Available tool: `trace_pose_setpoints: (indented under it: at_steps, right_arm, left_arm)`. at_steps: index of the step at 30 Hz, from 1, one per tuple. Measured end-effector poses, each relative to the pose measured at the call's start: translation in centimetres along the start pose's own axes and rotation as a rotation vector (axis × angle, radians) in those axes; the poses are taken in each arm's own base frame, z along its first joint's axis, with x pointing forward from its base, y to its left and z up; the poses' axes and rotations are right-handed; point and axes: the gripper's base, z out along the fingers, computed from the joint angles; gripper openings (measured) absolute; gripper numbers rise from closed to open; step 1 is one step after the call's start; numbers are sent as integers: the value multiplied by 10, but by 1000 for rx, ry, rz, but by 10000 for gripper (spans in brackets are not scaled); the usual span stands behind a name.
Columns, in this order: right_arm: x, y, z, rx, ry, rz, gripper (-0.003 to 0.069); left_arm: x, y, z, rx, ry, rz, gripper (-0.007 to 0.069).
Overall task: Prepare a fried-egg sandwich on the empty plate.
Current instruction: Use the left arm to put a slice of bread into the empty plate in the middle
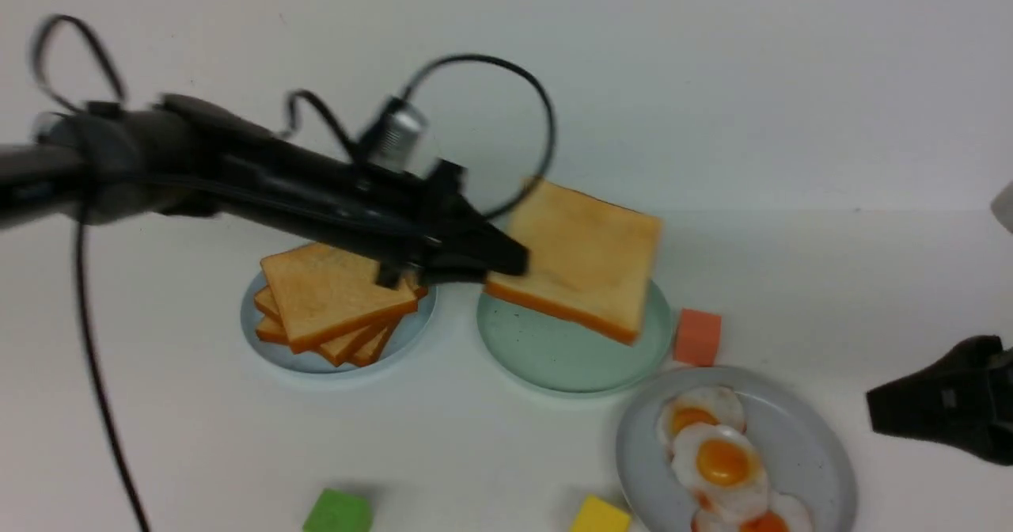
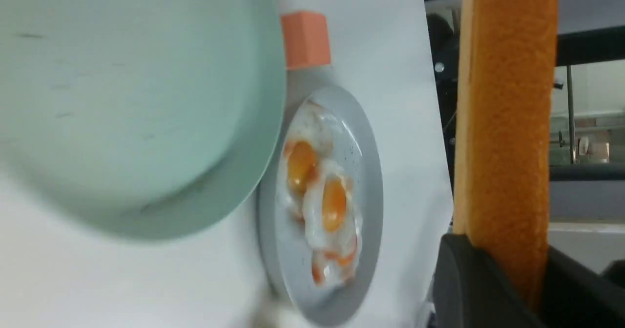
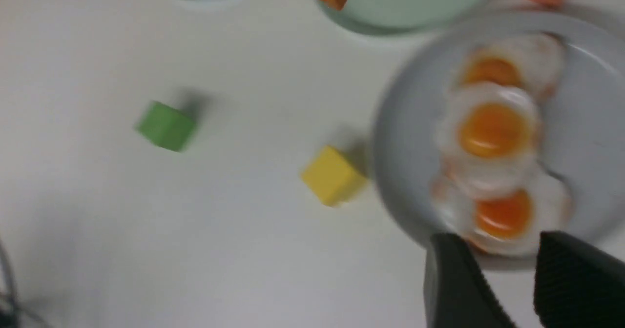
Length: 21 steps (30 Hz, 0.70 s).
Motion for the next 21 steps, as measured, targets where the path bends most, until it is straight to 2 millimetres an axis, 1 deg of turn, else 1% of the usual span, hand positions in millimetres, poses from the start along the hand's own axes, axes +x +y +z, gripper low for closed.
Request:
trace_pose_setpoints:
  at_steps: [2,3,5,6,8,12,21]
  right_arm:
    - [-4,-3,-1,47,17,19,273]
    - [-5,-4,-1,53,20,24,273]
    - [-6,-5,-2,73,21,43,274]
    - [-5,-5,-2,74,25,50,274]
    - [-5,-5,-2,75,28,57,274]
    - [-5,-5,-2,75,29,61,274]
    - [-5,-5,-2,68,30,66,274]
  left_arm:
    - [2,5,19,-30,-6,-10,90]
    - [3,7,23,-37,-8,-13,90]
    - [3,16,39,-73,-34,-33,90]
    - [2,20,43,-89,-56,-45,90]
    - [-2,25,44,-115,-102,-58,90]
    - [-7,28,43,-144,-161,-58,90]
    - [-11,34,41,-221,-211,-30,90]
